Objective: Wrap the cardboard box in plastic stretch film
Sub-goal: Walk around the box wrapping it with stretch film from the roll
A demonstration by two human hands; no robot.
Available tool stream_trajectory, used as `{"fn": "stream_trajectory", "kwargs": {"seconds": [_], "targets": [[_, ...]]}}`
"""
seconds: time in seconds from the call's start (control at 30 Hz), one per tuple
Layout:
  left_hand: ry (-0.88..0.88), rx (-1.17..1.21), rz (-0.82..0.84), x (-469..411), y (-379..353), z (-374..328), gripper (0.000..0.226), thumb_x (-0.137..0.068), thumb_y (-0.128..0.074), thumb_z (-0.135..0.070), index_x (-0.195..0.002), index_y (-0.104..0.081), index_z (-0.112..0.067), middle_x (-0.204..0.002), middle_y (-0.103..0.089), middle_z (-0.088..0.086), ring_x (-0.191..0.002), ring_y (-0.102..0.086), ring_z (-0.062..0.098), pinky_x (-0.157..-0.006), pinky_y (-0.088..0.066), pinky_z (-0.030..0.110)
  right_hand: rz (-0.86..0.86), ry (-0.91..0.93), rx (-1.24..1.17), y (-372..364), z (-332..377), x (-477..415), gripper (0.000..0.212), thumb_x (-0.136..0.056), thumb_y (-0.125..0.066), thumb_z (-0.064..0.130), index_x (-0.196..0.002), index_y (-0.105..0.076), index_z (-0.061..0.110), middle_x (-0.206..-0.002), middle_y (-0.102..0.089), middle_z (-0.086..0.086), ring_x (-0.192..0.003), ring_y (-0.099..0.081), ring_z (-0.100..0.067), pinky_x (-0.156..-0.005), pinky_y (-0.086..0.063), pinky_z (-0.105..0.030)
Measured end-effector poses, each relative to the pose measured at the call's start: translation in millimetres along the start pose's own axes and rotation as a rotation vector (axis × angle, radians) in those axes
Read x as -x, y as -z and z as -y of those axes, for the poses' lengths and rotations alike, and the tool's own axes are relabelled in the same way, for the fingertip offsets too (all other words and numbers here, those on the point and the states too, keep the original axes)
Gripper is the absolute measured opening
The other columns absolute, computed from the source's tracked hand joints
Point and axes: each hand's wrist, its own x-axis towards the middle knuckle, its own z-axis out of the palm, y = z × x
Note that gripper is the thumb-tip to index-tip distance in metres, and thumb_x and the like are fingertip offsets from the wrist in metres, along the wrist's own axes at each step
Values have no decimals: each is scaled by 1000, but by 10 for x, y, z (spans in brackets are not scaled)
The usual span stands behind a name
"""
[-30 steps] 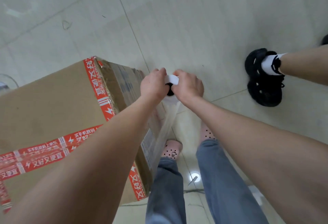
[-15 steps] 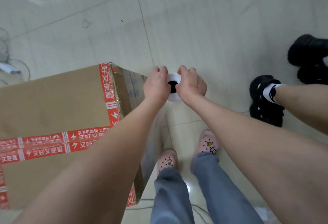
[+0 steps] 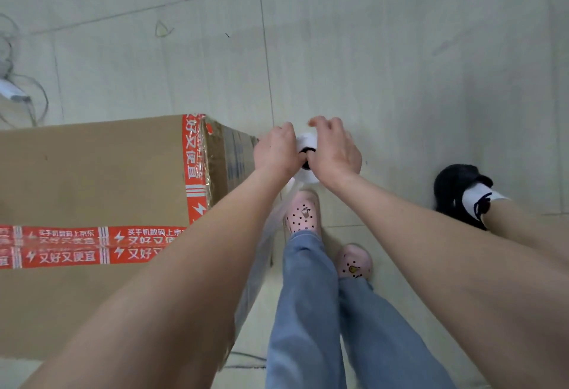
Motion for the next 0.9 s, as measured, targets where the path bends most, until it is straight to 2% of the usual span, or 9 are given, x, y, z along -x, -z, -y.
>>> {"fn": "stream_trajectory", "kwargs": {"seconds": [0.07, 0.13, 0.23, 0.3, 0.4, 0.5, 0.7, 0.9], "targets": [[-25, 13, -23, -25, 26, -44, 36, -85, -61, -25, -114, -46, -9, -113, -52, 8, -99, -56, 30, -66, -37, 34, 8, -231, -112, 2, -34, -18, 48, -84, -65, 26, -125, -43, 19, -128, -45, -4, -108, -56, -29, -72, -37, -31], [-110, -15, -37, -58, 41, -94, 34, -86, -58, -17, -117, -45, -11, -115, -48, 8, -99, -54, 28, -63, -35, 34, 23, -302, -142, -9, -62, -14, 42, -82, -65, 29, -117, -46, 16, -120, -51, -6, -102, -59, -30, -70, -37, -31], [-230, -97, -3, -116, 73, -132, 32, -87, -53, -12, -118, -48, -12, -114, -48, 7, -101, -51, 27, -62, -31, 32, 9, -250, -96, 14, -17, -19, 28, -84, -60, 20, -109, -49, 20, -114, -52, -5, -87, -56, -28, -67, -35, -30], [-258, -125, 14, -173, 119, -109, 28, -87, -54, -14, -114, -49, -11, -111, -50, 8, -99, -52, 27, -61, -30, 33, 3, -226, -52, 44, 44, -54, 28, -85, -57, 16, -111, -51, 23, -115, -52, -4, -83, -53, -27, -66, -35, -29], [-230, -101, 35, -261, 207, 3, 26, -85, -56, -18, -109, -48, -8, -107, -53, 9, -94, -56, 30, -61, -33, 34, 9, -148, 22, 117, 195, -154, 35, -85, -56, 12, -117, -53, 27, -117, -51, -2, -91, -56, -27, -66, -35, -29], [-174, -76, 22, -364, 331, 144, 28, -84, -57, -22, -106, -47, -8, -104, -54, 10, -90, -58, 31, -61, -34, 34, 18, -48, 93, 169, 395, -275, 35, -84, -54, 10, -114, -54, 28, -113, -51, -2, -90, -55, -27, -66, -36, -30], [-112, -77, 17, -630, 677, 322, 32, -83, -59, -30, -105, -49, -8, -99, -57, 9, -88, -57, 31, -62, -35, 33, 37, 74, 165, 301, 780, -575, 37, -85, -59, 16, -118, -55, 31, -115, -50, -4, -97, -56, -28, -71, -41, -32], [-6, -42, 22, -823, 807, 593, 22, -83, -58, -26, -92, -45, -11, -83, -47, 5, -76, -47, 26, -60, -34, 32, 28, 125, 133, 192, 1018, -748, 40, -88, -59, 17, -125, -51, 30, -122, -47, -2, -108, -51, -24, -72, -40, -32]]}}
